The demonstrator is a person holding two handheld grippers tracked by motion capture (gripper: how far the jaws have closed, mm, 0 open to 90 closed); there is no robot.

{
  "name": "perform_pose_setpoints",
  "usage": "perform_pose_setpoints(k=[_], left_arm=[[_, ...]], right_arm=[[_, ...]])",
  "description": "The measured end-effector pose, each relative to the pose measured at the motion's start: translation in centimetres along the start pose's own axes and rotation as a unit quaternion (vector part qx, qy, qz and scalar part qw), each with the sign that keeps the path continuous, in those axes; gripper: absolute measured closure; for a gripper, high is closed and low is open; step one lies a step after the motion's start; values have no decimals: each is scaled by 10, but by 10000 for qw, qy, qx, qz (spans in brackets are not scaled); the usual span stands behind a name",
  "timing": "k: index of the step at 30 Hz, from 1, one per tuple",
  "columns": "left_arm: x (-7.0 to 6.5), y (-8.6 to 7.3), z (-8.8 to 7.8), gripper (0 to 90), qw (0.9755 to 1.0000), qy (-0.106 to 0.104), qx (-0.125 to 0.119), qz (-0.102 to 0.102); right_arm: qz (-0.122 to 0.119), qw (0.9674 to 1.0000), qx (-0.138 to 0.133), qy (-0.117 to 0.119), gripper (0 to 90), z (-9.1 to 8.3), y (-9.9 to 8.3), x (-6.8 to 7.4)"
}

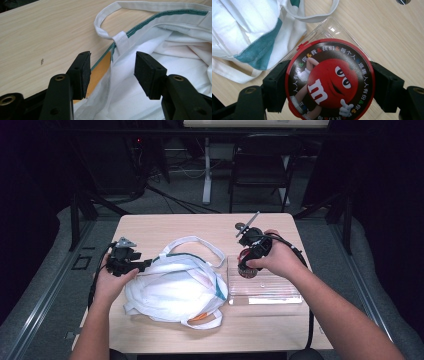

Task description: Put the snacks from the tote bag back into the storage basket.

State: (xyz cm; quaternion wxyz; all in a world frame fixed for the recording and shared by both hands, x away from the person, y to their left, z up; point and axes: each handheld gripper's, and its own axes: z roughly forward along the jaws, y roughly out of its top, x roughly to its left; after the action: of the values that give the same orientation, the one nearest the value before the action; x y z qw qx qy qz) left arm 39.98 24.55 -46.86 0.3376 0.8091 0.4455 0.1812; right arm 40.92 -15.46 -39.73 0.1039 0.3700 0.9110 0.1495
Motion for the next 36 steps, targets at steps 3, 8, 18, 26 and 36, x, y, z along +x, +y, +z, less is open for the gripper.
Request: perform_pose_setpoints(k=[3, 8, 18, 26, 36], left_arm=[[0, 0, 1, 472, 10000, 30, -39, -10], [-1, 0, 1, 472, 10000, 28, -36, -9], [-1, 0, 1, 473, 10000, 24, -23, -5], [0, 0, 1, 473, 10000, 9, 19, -10], [0, 0, 1, 468, 10000, 8, 20, 7]], right_arm=[[1, 10000, -9, -15, 248, -1, -2, -2], [-37, 10000, -3, -17, 248, -2, -4, -4], [-46, 9999, -75, -57, 248, 2, -7, -8], [-146, 9999, -17, -85, 248, 6, -5, -8], [-163, 9999, 1, -33, 248, 16, -3, -6]])
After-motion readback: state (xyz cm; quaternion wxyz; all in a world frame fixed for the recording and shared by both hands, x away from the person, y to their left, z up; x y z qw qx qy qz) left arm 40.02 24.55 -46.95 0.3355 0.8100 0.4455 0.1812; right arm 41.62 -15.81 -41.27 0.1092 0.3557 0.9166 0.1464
